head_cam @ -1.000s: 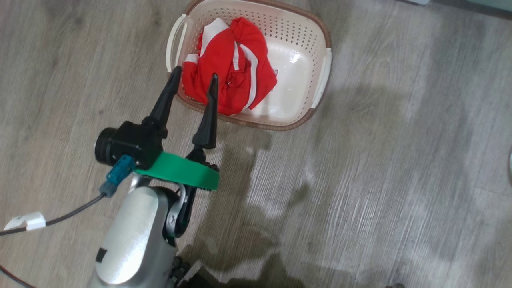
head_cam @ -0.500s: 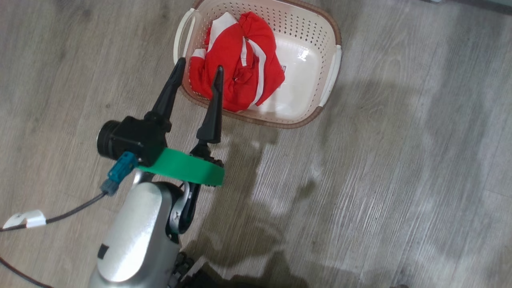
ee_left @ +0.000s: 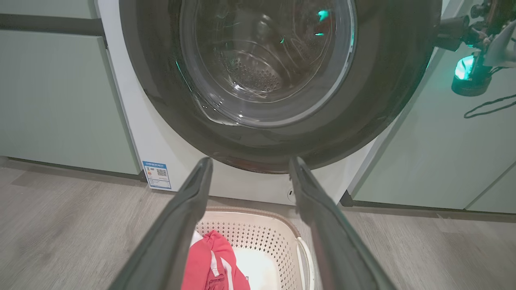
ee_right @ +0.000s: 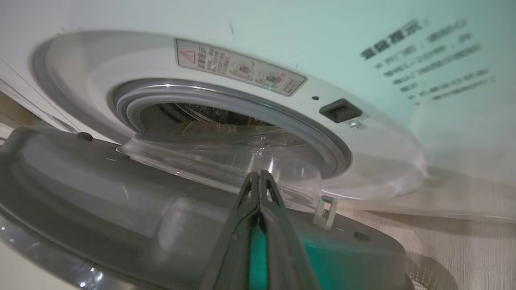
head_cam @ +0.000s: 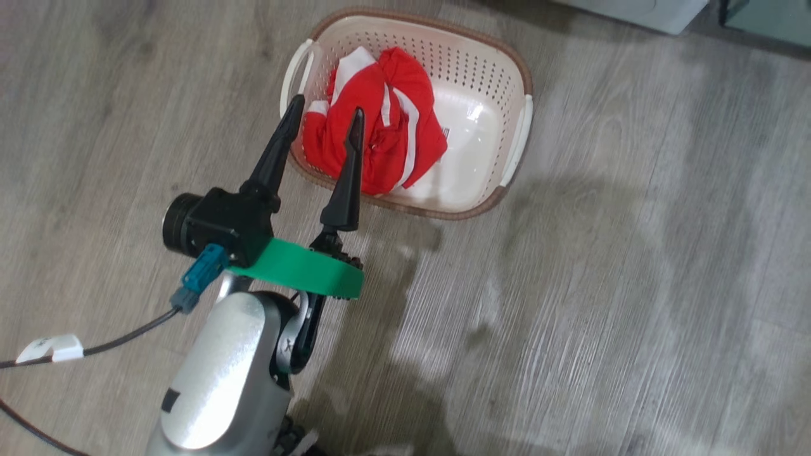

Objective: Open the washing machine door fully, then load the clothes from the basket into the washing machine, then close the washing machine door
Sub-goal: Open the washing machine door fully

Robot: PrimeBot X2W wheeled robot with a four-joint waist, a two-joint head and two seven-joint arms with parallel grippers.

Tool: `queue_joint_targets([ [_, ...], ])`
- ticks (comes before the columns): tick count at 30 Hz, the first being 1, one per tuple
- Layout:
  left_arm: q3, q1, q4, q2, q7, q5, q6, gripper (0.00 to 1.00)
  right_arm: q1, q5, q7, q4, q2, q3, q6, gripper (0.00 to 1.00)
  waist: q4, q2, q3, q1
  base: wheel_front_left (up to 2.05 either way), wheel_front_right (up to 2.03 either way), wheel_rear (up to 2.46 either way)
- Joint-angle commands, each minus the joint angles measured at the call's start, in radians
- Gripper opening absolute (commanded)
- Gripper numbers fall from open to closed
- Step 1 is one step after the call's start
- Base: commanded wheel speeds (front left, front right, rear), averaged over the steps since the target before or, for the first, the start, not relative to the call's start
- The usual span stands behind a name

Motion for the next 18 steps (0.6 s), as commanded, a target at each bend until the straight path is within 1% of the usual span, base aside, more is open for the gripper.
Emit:
queue_joint_targets([
  [1,0.026,0.009,-0.024,0.015,-0.010,0.005,0.003,1.00,0.013,0.018,0.025,-0.030,0.032,0.018,0.001,0.00,0.001,0.0000,-0.025,0.0000,0.00,0.00,0.00],
  [9,0.029,0.043,-0.014,0.015,-0.010,0.009,0.003,1.00,0.114,0.069,0.070,-0.040,0.037,0.038,0.001,0.00,0.007,0.0000,-0.094,0.0000,0.00,0.00,0.00],
  [18,0.044,0.098,0.000,0.015,-0.010,0.015,-0.003,1.00,0.261,0.140,0.119,-0.080,0.068,0.061,0.001,0.00,0.018,0.0000,-0.186,0.0000,0.00,0.00,0.00],
])
